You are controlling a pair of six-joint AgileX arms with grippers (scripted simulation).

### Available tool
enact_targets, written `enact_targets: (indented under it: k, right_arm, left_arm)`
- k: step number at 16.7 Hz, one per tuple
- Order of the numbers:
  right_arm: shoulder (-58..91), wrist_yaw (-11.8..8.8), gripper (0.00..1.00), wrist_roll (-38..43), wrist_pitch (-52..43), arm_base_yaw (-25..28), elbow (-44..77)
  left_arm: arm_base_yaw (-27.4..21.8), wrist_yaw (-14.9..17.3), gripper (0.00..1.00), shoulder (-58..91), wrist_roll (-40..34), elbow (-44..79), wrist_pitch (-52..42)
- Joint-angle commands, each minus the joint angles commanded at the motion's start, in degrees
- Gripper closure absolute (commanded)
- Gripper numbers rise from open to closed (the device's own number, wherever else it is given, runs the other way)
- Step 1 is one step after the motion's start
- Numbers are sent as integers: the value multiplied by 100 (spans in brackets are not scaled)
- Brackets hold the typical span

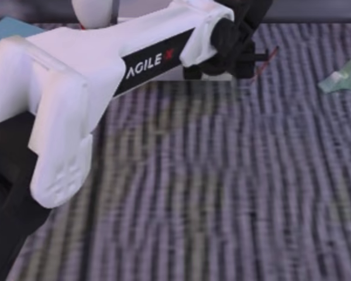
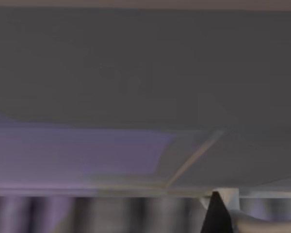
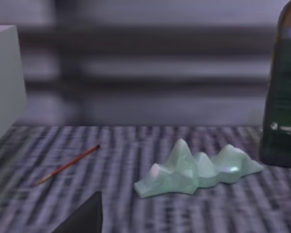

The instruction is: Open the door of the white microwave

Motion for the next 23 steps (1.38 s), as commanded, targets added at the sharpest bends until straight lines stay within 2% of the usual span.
enact_targets:
  k: [1, 2, 9, 10, 17, 23]
  right_arm:
    - [0, 0, 0, 0, 0, 0, 0]
    - [0, 0, 0, 0, 0, 0, 0]
    - [0, 0, 0, 0, 0, 0, 0]
    - [0, 0, 0, 0, 0, 0, 0]
    - [0, 0, 0, 0, 0, 0, 0]
    - [0, 0, 0, 0, 0, 0, 0]
  left_arm:
    - [0, 0, 98, 0, 0, 0, 0]
    - [0, 0, 100, 0, 0, 0, 0]
    - [0, 0, 100, 0, 0, 0, 0]
    - [-217, 53, 100, -171, -8, -357, -39]
    - [-192, -117, 100, -645, -172, -1145, 425]
    - [-192, -119, 100, -654, -175, -1158, 433]
